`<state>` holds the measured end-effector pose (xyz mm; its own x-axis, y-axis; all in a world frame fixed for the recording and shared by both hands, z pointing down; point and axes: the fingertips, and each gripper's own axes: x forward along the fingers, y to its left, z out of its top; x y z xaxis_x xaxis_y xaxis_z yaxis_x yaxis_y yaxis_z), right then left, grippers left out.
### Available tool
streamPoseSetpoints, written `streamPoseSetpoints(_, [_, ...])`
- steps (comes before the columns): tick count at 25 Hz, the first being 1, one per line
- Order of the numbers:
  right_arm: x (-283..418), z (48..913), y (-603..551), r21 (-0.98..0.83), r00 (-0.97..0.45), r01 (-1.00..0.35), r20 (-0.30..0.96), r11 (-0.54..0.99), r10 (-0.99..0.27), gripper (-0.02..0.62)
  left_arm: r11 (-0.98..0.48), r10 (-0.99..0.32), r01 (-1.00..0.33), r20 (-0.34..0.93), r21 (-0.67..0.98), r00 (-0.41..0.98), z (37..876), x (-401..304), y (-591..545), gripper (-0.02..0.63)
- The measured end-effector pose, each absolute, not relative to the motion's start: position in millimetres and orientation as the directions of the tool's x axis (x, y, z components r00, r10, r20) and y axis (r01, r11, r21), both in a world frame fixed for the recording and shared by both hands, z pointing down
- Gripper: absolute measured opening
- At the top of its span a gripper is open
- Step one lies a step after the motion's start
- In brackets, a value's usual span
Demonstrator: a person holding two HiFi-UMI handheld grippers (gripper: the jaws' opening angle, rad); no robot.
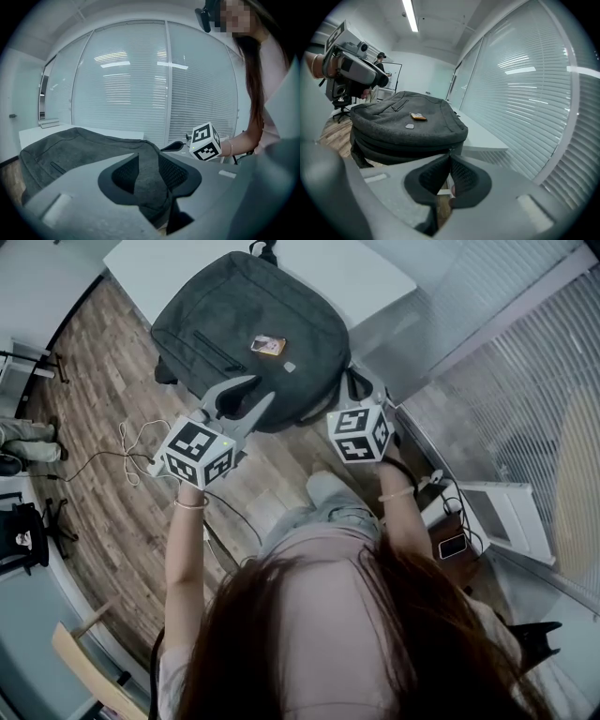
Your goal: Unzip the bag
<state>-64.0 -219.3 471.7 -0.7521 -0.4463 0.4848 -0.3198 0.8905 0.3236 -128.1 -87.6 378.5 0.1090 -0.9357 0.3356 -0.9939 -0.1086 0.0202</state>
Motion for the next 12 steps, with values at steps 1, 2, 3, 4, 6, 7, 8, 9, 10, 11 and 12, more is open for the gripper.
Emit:
streamPoseSetpoints(1, [-63.8,471.1,-218.9,0.325,-0.752,-0.320,0.485,0.890,-0.447,0.012,-0.122,-0.931,-0.992,0.345,0.017,0.121,379.3,-122.0,-91.2,0.132])
streamPoseSetpoints(2, [-63.4,470.6,-218.5,0.325,-0.752,-0.320,0.484,0.890,-0.447,0.012,-0.136,-0.925,-0.991,0.356,0.014,0.132,380.7,-115.7,-94.9,0.135])
streamPoseSetpoints(3, [-62.9,470.2,-218.0,0.324,-0.753,-0.321,0.483,0.890,-0.447,0.012,-0.149,-0.919,-0.989,0.367,0.013,0.143,382.5,-109.5,-98.7,0.140])
streamPoseSetpoints(4, [-62.7,469.9,-217.6,0.323,-0.754,-0.322,0.482,0.890,-0.447,0.012,-0.160,-0.913,-0.987,0.378,0.014,0.154,384.8,-103.7,-102.4,0.146])
streamPoseSetpoints(6, [-63.5,469.3,-217.4,0.323,-0.756,-0.321,0.479,0.890,-0.447,0.012,-0.177,-0.902,-0.984,0.397,0.018,0.169,389.6,-94.8,-109.3,0.155])
streamPoseSetpoints(7, [-64.4,469.3,-217.7,0.325,-0.757,-0.319,0.477,0.890,-0.446,0.011,-0.182,-0.898,-0.983,0.405,0.020,0.174,392.1,-91.2,-112.3,0.158])
streamPoseSetpoints(8, [-64.9,469.5,-217.9,0.328,-0.759,-0.315,0.477,0.891,-0.444,0.011,-0.185,-0.893,-0.983,0.413,0.022,0.177,395.0,-87.6,-115.0,0.163])
streamPoseSetpoints(9, [-64.6,470.0,-217.6,0.329,-0.759,-0.311,0.478,0.891,-0.442,0.011,-0.187,-0.888,-0.982,0.425,0.022,0.178,398.4,-83.8,-116.8,0.167])
streamPoseSetpoints(10, [-63.8,470.4,-217.0,0.329,-0.759,-0.308,0.480,0.893,-0.439,0.012,-0.189,-0.880,-0.982,0.442,0.015,0.176,402.4,-80.3,-118.0,0.170])
streamPoseSetpoints(11, [-63.2,470.5,-216.5,0.327,-0.760,-0.306,0.482,0.894,-0.436,0.011,-0.191,-0.870,-0.982,0.463,0.002,0.170,406.4,-77.9,-119.2,0.172])
streamPoseSetpoints(12, [-63.3,470.1,-216.3,0.325,-0.761,-0.304,0.482,0.895,-0.434,0.011,-0.193,-0.858,-0.981,0.486,-0.012,0.163,410.5,-76.7,-120.5,0.172])
